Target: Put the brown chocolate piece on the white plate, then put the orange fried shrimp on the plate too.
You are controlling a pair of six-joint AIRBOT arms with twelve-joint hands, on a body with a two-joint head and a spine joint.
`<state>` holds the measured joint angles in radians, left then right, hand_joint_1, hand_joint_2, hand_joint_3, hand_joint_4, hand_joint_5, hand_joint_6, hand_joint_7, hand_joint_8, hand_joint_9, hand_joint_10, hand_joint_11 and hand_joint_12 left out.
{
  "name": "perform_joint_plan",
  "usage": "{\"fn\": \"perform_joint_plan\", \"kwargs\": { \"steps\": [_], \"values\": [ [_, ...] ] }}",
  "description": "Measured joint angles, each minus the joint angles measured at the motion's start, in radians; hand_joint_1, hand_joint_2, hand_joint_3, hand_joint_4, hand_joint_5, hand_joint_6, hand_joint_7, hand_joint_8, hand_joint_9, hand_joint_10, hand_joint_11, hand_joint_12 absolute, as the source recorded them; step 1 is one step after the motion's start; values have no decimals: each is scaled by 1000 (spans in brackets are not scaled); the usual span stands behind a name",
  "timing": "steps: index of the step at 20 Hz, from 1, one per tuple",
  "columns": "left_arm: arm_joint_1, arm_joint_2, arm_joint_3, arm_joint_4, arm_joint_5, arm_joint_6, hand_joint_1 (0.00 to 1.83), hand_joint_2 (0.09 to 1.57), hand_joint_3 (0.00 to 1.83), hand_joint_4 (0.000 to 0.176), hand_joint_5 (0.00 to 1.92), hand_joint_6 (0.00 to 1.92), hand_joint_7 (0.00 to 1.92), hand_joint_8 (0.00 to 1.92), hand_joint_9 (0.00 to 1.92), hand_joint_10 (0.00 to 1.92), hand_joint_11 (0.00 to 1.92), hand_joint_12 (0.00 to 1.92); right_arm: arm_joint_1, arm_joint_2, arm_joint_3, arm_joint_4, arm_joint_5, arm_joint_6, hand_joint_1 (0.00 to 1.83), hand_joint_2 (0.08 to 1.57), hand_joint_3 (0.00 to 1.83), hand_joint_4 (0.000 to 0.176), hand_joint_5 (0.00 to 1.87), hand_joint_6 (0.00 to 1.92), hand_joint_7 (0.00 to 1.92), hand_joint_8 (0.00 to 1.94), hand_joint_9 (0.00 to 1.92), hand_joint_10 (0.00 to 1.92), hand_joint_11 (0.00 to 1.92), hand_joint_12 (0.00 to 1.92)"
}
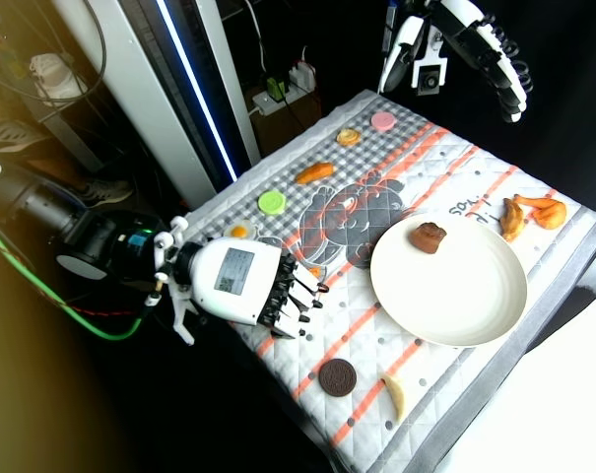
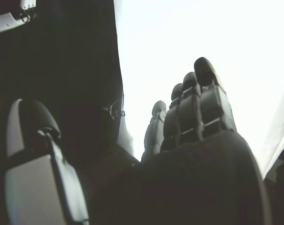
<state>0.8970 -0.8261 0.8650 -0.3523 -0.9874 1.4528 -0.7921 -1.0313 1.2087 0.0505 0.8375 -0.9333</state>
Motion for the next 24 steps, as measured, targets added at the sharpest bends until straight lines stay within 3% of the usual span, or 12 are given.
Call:
{"fn": "perform_joint_plan", "kwargs": {
  "steps": [2,3,4,5,8,10,14,15,16,18,22,24],
  "values": [
    [24,7,0,9,-23,-68,818,792,0,122,44,3,43,0,50,4,0,267,61,-6,3,-27,-23,-10,1287,1054,0,0,1262,250,1078,1092,1014,1633,977,1888],
    [33,7,4,9,-42,-104,769,784,0,123,33,2,48,0,56,3,0,344,105,-24,23,-27,-21,-19,1266,1030,5,0,1125,687,1270,553,1071,1006,922,1318],
    [36,8,10,19,-49,-122,769,781,0,125,27,0,41,0,52,0,0,365,143,-49,47,-24,-16,-29,1260,1052,0,0,1035,855,1268,532,1161,660,970,1060],
    [37,8,10,20,-58,-127,766,780,0,128,22,0,31,1,37,2,0,330,186,-80,75,-18,-16,-37,1366,1046,0,0,1031,828,1291,484,1034,906,555,828],
    [31,8,11,31,-60,-128,776,777,0,134,35,3,51,5,53,6,0,345,291,-185,170,-24,-82,-38,1387,1060,0,0,994,899,1184,563,1035,1018,782,924],
    [26,6,19,47,-56,-131,803,773,0,129,55,0,60,0,63,1,0,357,364,-253,241,-25,-158,-38,1254,1053,0,0,1068,789,1202,671,1304,412,1108,978],
    [-5,-16,44,45,-35,-131,789,783,2,131,37,0,41,0,57,1,0,356,391,-288,278,-29,-214,-38,844,981,0,0,703,66,925,151,961,240,589,1379],
    [-9,-24,45,49,-30,-131,790,788,3,136,24,0,14,0,30,0,0,330,391,-288,279,-32,-237,-38,532,839,0,72,43,2,304,5,429,12,73,1231],
    [-10,-26,45,58,-29,-132,786,791,4,133,24,1,10,0,24,0,0,325,393,-288,282,-31,-243,-38,495,811,0,109,8,0,195,0,324,2,14,1187],
    [-17,-31,50,65,-26,-133,792,787,1,136,9,6,0,0,9,3,0,241,400,-286,286,-25,-235,-40,463,824,1,126,0,0,84,7,176,9,0,693],
    [-23,-32,71,42,-42,-179,817,816,5,98,18,1,7,0,7,1,0,144,385,-237,196,-43,-185,-40,470,828,0,154,0,0,26,2,53,9,0,554],
    [-7,-32,102,48,-70,-277,820,822,3,107,17,0,3,0,2,0,0,57,308,-163,130,-22,-87,-40,429,838,1,164,0,0,26,0,15,10,0,136]
  ]
}}
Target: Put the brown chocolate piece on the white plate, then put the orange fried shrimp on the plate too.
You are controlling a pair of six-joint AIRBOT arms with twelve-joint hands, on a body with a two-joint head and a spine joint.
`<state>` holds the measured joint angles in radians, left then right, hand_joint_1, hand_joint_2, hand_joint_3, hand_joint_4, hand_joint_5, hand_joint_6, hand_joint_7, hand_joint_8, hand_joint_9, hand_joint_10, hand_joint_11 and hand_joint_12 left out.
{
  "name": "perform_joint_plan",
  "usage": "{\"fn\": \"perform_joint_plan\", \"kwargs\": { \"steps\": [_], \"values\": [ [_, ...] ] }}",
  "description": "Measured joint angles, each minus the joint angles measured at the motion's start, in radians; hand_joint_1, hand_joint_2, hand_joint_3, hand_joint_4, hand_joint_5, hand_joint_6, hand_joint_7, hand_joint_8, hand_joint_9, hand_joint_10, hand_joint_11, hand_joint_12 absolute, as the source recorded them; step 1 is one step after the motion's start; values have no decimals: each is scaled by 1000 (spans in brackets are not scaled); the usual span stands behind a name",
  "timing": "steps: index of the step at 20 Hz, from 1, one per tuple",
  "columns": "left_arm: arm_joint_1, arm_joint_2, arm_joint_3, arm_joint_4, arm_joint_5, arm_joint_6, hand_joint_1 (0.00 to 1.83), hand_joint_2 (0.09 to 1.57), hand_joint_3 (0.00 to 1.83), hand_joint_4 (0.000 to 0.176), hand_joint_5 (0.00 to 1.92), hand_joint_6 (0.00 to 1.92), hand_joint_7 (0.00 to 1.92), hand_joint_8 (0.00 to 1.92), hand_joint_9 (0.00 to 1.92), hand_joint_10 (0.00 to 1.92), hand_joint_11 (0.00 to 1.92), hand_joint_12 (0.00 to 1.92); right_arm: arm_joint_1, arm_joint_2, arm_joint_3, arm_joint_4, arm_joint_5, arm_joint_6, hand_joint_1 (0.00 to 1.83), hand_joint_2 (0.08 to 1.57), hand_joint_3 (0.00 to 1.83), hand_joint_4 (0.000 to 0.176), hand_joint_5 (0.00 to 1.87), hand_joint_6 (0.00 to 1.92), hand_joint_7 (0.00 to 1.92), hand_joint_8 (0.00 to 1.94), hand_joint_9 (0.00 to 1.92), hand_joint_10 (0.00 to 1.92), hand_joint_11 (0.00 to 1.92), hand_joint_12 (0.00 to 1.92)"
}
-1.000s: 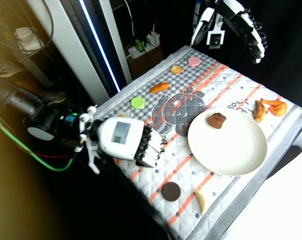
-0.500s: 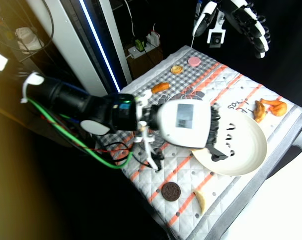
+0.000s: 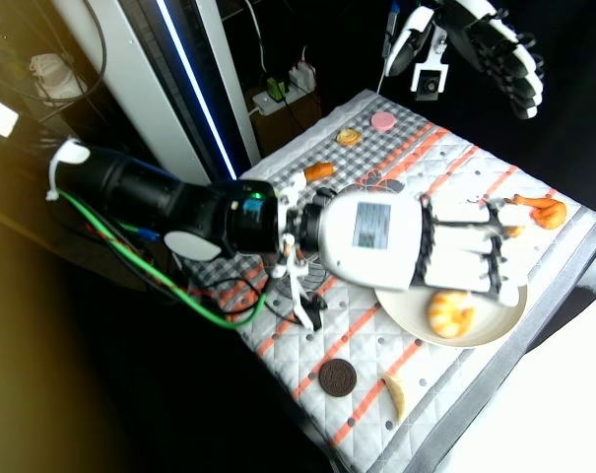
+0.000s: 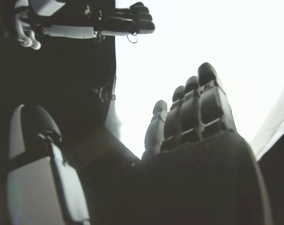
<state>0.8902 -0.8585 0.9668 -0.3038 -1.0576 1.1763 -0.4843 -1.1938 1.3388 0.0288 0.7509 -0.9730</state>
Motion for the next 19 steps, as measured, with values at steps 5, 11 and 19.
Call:
{"fn": "perform_joint_plan", "kwargs": {
  "steps": [5,11,19],
  "values": [
    [85,51,-25,-33,-129,-85,712,865,16,174,2,0,14,2,0,0,0,0,-229,222,-168,97,273,3,443,844,9,176,0,0,66,19,13,5,0,0],
    [264,83,-59,-65,-396,-279,632,864,12,176,0,0,0,0,18,3,4,2,-510,294,-283,80,553,174,552,852,4,138,0,0,121,21,92,26,8,4],
    [306,74,-108,-5,-550,-335,310,1108,23,123,85,2,1,0,51,0,21,72,-679,353,-392,163,890,168,317,1019,0,35,6,0,233,5,180,6,1,383]
  ]
}}
